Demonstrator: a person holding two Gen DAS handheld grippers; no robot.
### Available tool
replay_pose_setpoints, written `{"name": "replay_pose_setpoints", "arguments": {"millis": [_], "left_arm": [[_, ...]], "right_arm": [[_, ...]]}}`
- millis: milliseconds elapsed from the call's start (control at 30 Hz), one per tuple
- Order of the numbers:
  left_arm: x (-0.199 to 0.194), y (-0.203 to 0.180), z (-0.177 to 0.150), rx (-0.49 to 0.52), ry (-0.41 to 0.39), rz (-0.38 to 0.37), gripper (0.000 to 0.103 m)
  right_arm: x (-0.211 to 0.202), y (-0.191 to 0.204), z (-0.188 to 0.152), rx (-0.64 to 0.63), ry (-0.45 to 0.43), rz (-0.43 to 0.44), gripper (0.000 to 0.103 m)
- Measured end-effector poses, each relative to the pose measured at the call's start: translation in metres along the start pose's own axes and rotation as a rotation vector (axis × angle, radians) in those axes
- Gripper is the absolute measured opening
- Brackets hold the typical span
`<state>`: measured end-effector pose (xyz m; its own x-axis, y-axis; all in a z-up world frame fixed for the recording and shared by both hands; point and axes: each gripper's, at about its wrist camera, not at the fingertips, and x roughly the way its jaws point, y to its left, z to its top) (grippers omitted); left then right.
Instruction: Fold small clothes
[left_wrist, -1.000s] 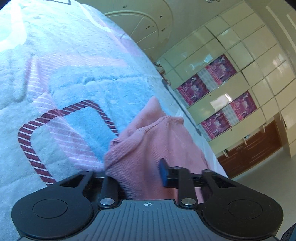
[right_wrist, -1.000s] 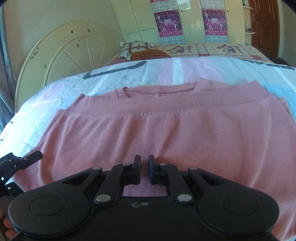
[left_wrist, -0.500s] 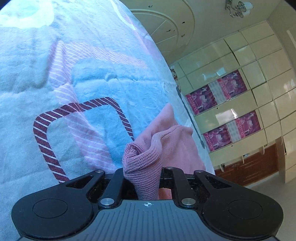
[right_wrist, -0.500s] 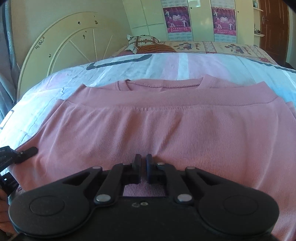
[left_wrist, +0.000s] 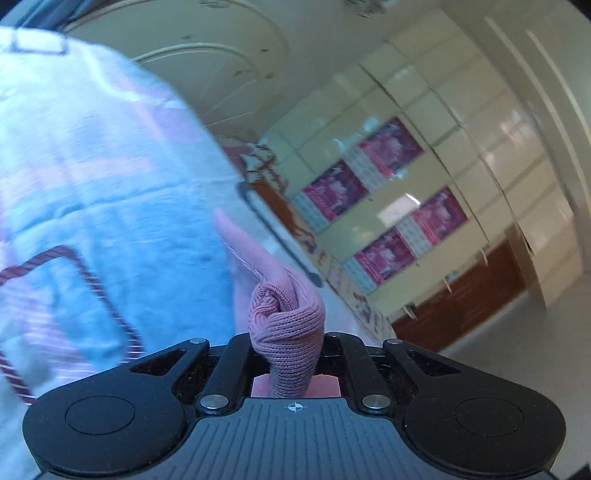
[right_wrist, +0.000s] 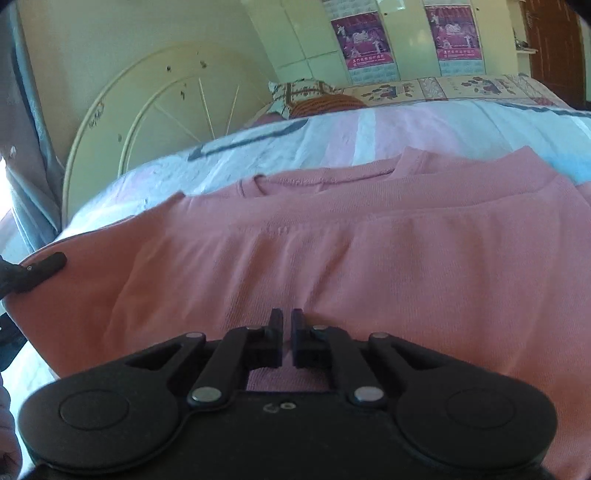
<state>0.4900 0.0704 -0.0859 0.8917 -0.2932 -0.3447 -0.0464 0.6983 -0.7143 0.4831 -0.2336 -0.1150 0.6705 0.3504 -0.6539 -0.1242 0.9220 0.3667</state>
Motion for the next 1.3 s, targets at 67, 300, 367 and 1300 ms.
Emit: {"name": "replay_pose_setpoints", "arguments": {"millis": [67, 300, 367, 1300], "left_arm": [[0.011, -0.042, -0.008, 0.072, 0.042, -0.055, 0.008], [0.059, -0.159, -0.085, 0.245, 0.249, -0.189, 0.008], [0.076, -0.176, -0.123, 0.249, 0.334, -0.21, 0.008], [0.111, -0.093, -0.086, 0.399, 0.433, 0.128, 0.067]], "right_arm": [[-0.028, -0.023, 0.003, 0.079, -0.066, 0.022, 0.008], [-0.133, -0.128, 0.007, 0.282, -0.26, -0.074, 0.009], [-0.156, -0.154, 0.003, 0.328, -0.287, -0.111, 0.009], [-0.076, -0.135, 0.01, 0.192, 0.056, -0.047, 0.041]]}}
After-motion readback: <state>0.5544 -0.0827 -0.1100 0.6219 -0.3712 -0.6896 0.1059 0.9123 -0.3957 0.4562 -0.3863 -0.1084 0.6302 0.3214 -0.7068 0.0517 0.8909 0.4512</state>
